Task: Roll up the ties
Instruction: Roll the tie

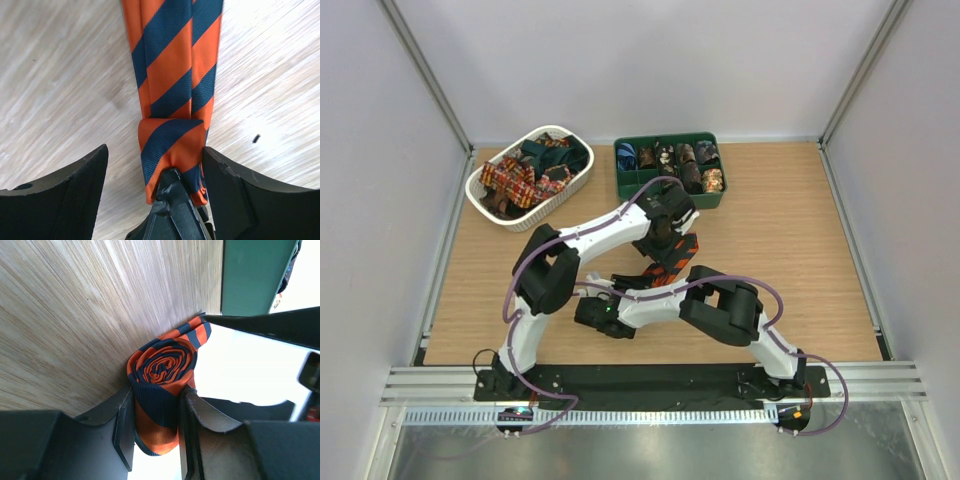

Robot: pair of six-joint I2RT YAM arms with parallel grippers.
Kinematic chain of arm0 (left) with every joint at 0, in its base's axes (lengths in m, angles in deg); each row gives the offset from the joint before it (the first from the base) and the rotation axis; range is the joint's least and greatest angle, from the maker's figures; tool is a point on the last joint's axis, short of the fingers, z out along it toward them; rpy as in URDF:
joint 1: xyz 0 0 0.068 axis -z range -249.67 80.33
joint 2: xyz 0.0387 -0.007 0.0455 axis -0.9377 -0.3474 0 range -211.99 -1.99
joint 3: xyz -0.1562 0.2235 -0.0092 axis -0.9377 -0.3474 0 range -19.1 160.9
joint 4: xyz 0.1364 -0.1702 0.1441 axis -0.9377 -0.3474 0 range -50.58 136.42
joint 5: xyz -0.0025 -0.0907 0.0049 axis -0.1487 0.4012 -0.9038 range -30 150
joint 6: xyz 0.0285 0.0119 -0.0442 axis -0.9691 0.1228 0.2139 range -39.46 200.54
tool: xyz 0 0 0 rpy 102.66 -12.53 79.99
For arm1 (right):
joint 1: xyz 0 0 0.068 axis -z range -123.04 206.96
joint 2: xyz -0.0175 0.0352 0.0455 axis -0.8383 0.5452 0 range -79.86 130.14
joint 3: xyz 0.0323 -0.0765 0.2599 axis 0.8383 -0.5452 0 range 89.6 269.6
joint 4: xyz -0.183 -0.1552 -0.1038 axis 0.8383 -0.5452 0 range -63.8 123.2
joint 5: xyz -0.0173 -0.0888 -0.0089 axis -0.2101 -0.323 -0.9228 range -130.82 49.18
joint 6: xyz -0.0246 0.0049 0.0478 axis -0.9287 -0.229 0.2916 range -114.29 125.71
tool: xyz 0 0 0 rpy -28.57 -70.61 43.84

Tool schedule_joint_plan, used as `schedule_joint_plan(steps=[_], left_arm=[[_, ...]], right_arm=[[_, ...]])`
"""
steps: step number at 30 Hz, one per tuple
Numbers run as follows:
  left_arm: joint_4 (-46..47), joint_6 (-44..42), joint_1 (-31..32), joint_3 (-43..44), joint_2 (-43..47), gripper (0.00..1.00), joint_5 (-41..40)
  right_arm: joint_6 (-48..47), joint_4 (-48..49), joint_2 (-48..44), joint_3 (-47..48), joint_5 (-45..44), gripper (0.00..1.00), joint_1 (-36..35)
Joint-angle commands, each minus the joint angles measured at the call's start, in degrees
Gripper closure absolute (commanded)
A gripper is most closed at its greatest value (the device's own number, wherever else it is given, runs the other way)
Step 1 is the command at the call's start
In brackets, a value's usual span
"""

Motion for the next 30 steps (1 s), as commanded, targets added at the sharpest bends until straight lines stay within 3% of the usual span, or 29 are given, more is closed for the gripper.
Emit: schedule_joint_plan(steps=[1, 10, 21, 24, 30], left_arm=[[5.20, -1.46, -0.92, 1.25, 6.43, 0.24, -0.32], [7.92, 0.47, -5.84, 2.48, 15.65, 0.23, -6.82], [24.27, 8.20, -12.96, -20.09, 36.22, 0.15, -16.75], [28.57, 9.87, -14.02, -26.16, 40.97, 0.00, -20.00], [33.15, 14.87, -15.86, -34.51, 47.91, 0.00, -26.76]], right_arm=[[2.87, -0.22, -1.63, -0.28, 7.17, 0.99, -0.27], [6.82, -0.75, -4.35, -0.10, 11.65, 0.99, -0.27], [12.89, -1.01, -11.21, -0.80, 23.85, 0.99, 2.72], [14.38, 0.83, -13.76, -2.91, 28.94, 0.99, 4.12], [16.67, 3.38, -18.77, -7.48, 36.43, 0.99, 7.11]])
